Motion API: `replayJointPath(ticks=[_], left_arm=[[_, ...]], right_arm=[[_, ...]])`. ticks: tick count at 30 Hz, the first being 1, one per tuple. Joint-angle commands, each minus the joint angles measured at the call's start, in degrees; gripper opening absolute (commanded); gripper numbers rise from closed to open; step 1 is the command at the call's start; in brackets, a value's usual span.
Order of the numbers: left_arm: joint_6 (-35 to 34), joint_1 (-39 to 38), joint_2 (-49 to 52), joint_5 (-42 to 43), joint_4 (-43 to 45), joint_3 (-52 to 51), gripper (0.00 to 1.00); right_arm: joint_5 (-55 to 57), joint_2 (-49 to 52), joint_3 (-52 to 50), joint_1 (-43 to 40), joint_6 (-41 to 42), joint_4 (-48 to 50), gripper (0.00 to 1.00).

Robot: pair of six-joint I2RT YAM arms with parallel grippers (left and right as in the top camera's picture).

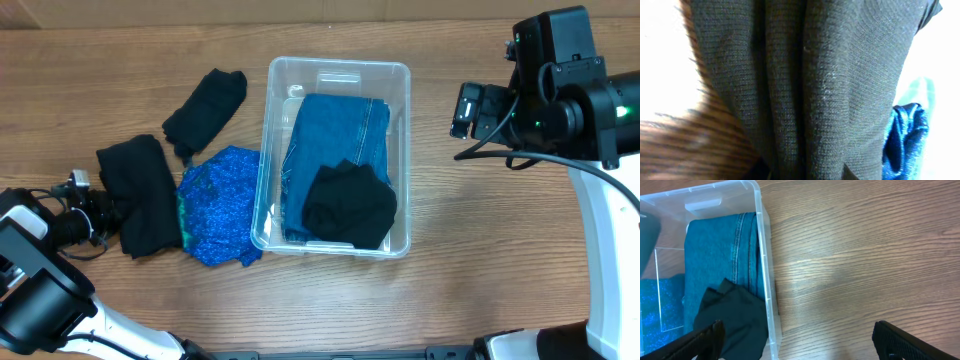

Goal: Pack container
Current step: 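Grasp the black pants on the left with the left gripper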

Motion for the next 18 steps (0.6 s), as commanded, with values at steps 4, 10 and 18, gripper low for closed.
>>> replayJointPath(ticks=[4,10,18], left_arm=[[-0.66,-0.59,-10.86,3.69,-4.37,5.66,0.04],[-5.53,-1.79,-27.08,7.08,-5.66,11.5,0.04],[-13.38,-15.04,-41.07,-1.92,-4.72,18.62,0.04]], right_arm=[[0.22,-0.48,0.28,-0.09,-0.39,0.04,0.98],[0.2,-0.48,0.28,-0.09,-0.39,0.04,0.98],[0.2,-0.48,0.28,-0.09,-0.39,0.02,0.98]])
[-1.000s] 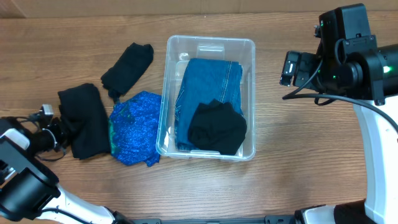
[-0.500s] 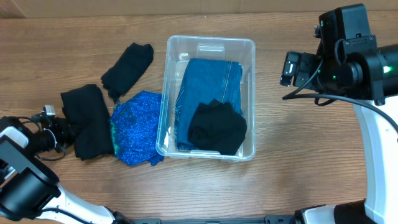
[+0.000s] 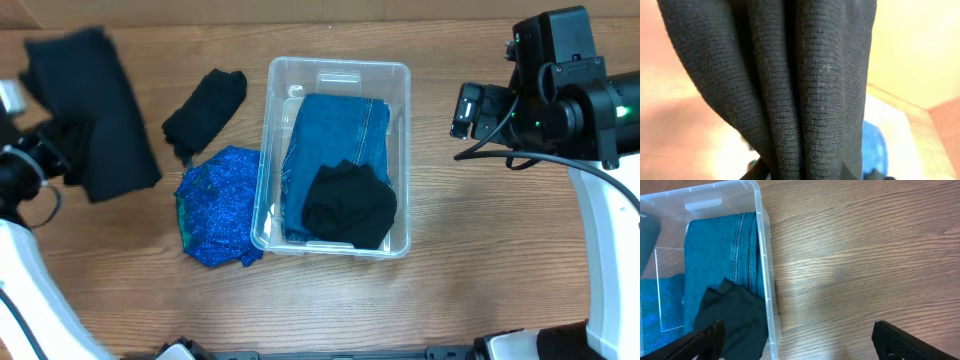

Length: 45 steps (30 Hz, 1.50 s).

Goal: Pack container
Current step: 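Grasp the black pants on the left with the left gripper, then lift the black pants with the left gripper and place them in the bin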

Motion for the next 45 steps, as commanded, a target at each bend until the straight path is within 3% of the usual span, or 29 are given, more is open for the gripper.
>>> replayJointPath(ticks=[1,12,23,33,45], left_arm=[[-7.02,-8.98,-5.22,-4.13,1.66,3.34,0.04],[-10.58,-32.22,-5.07,-11.32,4.35,3.3,0.04],[-10.1,-43.56,2.38,-11.26,5.57,3.3,0.04],[10.01,-52.04,11.3,-8.96,2.36,3.34,0.04],[26.03,-55.45,16.9,-12.52,-8.0,3.34,0.04]], right_arm=[[0.22,-0.48,0.28,-0.09,-0.37,0.04,0.98],[2.95,-0.83,0.28,-2.19,1.42,-1.9,0.94],[-3.34,-2.69,0.28,-15.96,1.73,-2.32,0.94],[-3.69,-2.69,0.28,-16.48,1.49,-2.32,0.94],[-3.69,-2.69,0.28,-16.48,1.51,-2.32,0.94]])
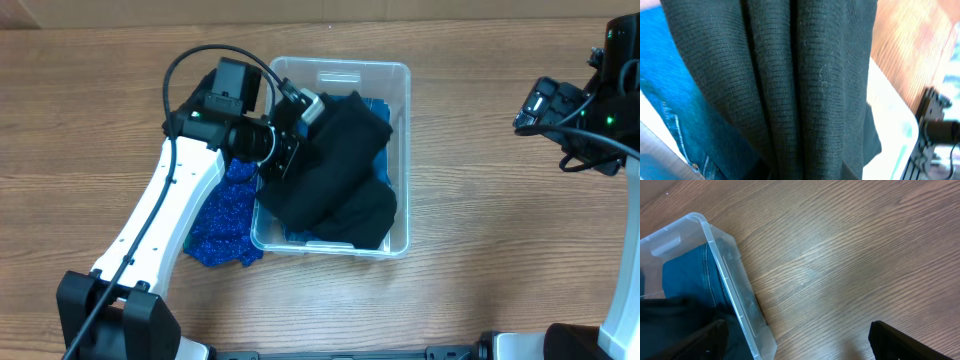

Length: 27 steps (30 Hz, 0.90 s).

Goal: Pack container
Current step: 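Lift the black pants with the left gripper and place them in the bin, then push the black pants down into the bin with the left gripper, release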

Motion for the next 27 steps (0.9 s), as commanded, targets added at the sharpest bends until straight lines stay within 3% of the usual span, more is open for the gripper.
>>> replayJointPath(ticks=[1,5,9,13,17,27], left_arm=[[13.57,-0.66,-0.61,-0.55,-2.78,1.51,0.04],[22.23,-0.87,-0.57,-0.55,-5.25,1.64,0.04],[37.35,-2.08,-0.52,-2.29,-7.32,1.62,0.04],[43.1,-4.61,-0.52,-7.5,-7.5,1.62,0.04],[46.73,-7.28,-0.52,-11.37,-7.19,1.62,0.04],[46.84,-9.6,-0.15,-12.07,-11.74,1.62,0.04]], right_arm=[[-0.33,-1.27,0.28,-0.28,-0.17,0.09,0.94],[-0.33,-1.27,0.28,-0.28,-0.17,0.09,0.94],[-0.33,-1.27,0.28,-0.28,-0.17,0.09,0.94],[-0.33,-1.27,0.28,-0.28,-0.2,0.09,0.94],[-0.33,-1.27,0.28,-0.28,-0.2,0.09,0.94],[-0.33,-1.27,0.28,-0.28,-0.17,0.09,0.94]])
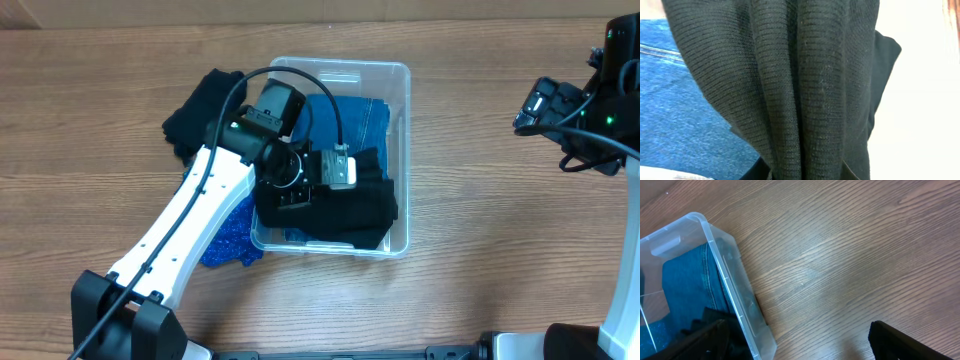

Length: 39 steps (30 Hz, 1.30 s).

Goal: Pack container
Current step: 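Push the black pants down into the bin with the left gripper, release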

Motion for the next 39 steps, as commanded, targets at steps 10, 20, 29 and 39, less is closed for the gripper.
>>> replayJointPath(ticks=[10,20,29,39], left_arm=[[2.05,-0.44,0.11,6.8,-5.77,1.49,0.04],[-2.75,-0.39,0.96,7.02,1.01,1.49,1.0],[-18.67,-0.31,0.92,2.8,10.82,7.72,1.0],[-30.18,-0.42,2.82,1.75,8.17,13.07,0.37]], right_arm=[[-0.33,-1.27,0.28,-0.31,-0.02,0.11,0.94],[-0.35,-1.27,0.28,-0.31,-0.02,0.11,0.94],[-0.35,-1.27,0.04,-0.31,-0.04,0.11,0.94],[-0.35,-1.27,-1.62,-0.31,-0.02,0.15,0.93]])
